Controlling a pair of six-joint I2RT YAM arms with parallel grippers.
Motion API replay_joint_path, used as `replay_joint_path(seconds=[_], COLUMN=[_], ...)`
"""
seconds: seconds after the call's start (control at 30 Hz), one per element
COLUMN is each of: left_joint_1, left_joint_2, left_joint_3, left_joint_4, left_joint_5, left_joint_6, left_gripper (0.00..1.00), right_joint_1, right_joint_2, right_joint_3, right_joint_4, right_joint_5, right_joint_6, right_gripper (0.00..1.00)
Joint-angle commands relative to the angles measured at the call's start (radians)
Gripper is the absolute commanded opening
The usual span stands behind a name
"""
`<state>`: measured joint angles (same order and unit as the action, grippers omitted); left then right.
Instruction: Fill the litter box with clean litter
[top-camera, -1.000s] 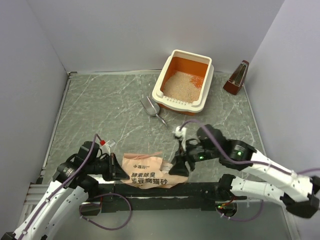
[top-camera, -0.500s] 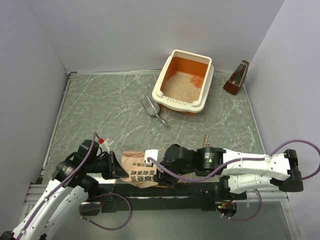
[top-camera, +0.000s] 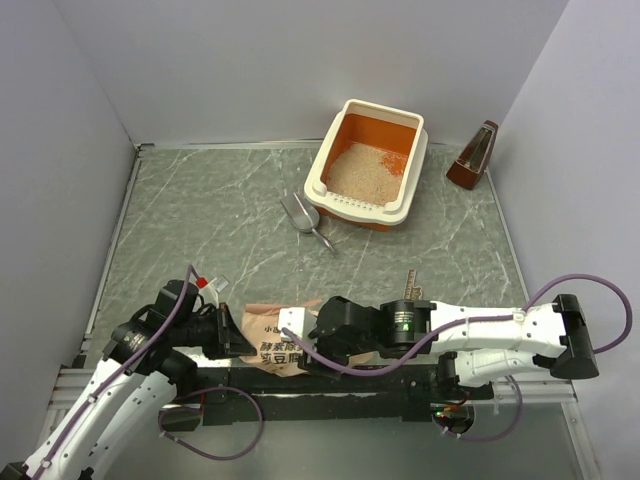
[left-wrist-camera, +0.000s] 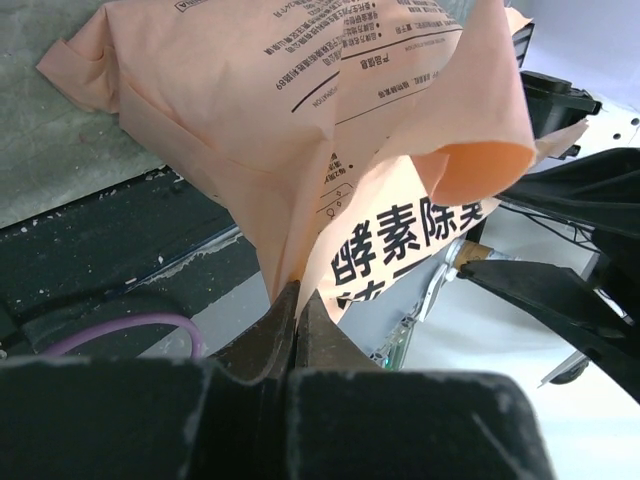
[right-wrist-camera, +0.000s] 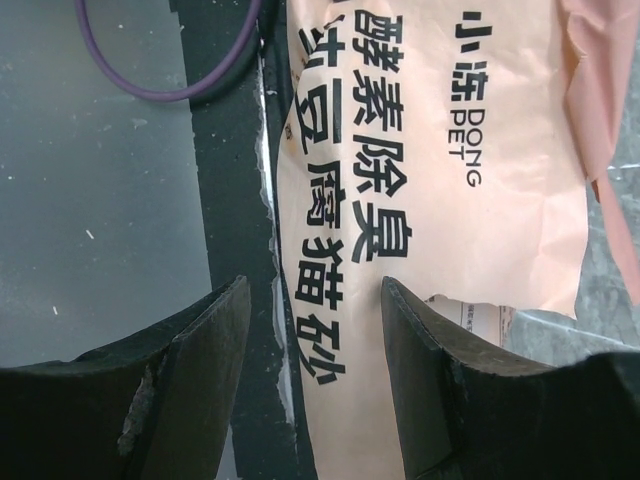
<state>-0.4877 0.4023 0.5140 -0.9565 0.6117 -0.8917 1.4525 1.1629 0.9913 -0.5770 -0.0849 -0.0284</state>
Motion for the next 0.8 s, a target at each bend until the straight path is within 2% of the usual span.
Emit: replay_joint_path(seconds=[0.0,0.27,0.37,0.4,0.47,0.5,0.57,0.67,0.7,0.77], left_joint_1=[-0.002,-0.002,0.0,-0.002,-0.002,-0.002,-0.002,-0.002,-0.002,-0.002], left_joint_2=[0.004,0.027,0.04,0.044,0.047,0.05,0.055,0.066,0.081,0.093], left_joint_3=[0.041,0.064,0.066,0.067,0.069,0.073,0.086,0.165,0.255,0.354], left_joint_4=[-0.07,-0.067,-0.053,-0.05,-0.048,-0.048,-0.045,-0.042,-0.057,-0.091], left_joint_5=[-0.041,-0.052,-0.047,-0.046,-0.046,-0.044,-0.046,-0.093,-0.145,-0.295], left_joint_6=[0.007,0.019,0.022,0.023,0.027,0.027,0.04,0.1,0.121,0.21], left_gripper=[0.01,0.01,0.01,0.01,0.01,0.01,0.03,0.19,0.28,0.33], right_joint_1=[0.017,0.049,0.055,0.055,0.055,0.055,0.055,0.054,0.052,0.04], right_joint_2=[0.009,0.023,0.03,0.032,0.035,0.038,0.049,0.075,0.083,0.078], right_joint_3=[-0.028,-0.094,-0.112,-0.118,-0.121,-0.121,-0.12,-0.102,-0.095,-0.088], right_joint_4=[0.032,0.049,0.057,0.06,0.065,0.065,0.048,-0.009,-0.02,-0.037], right_joint_5=[-0.007,0.0,0.013,0.023,0.03,0.045,0.075,0.146,0.16,0.169], right_joint_6=[-0.011,0.021,0.024,0.025,0.025,0.025,0.025,0.025,0.025,0.025], right_gripper=[0.61,0.59,0.54,0.43,0.28,0.15,0.02,0.0,0.0,0.0])
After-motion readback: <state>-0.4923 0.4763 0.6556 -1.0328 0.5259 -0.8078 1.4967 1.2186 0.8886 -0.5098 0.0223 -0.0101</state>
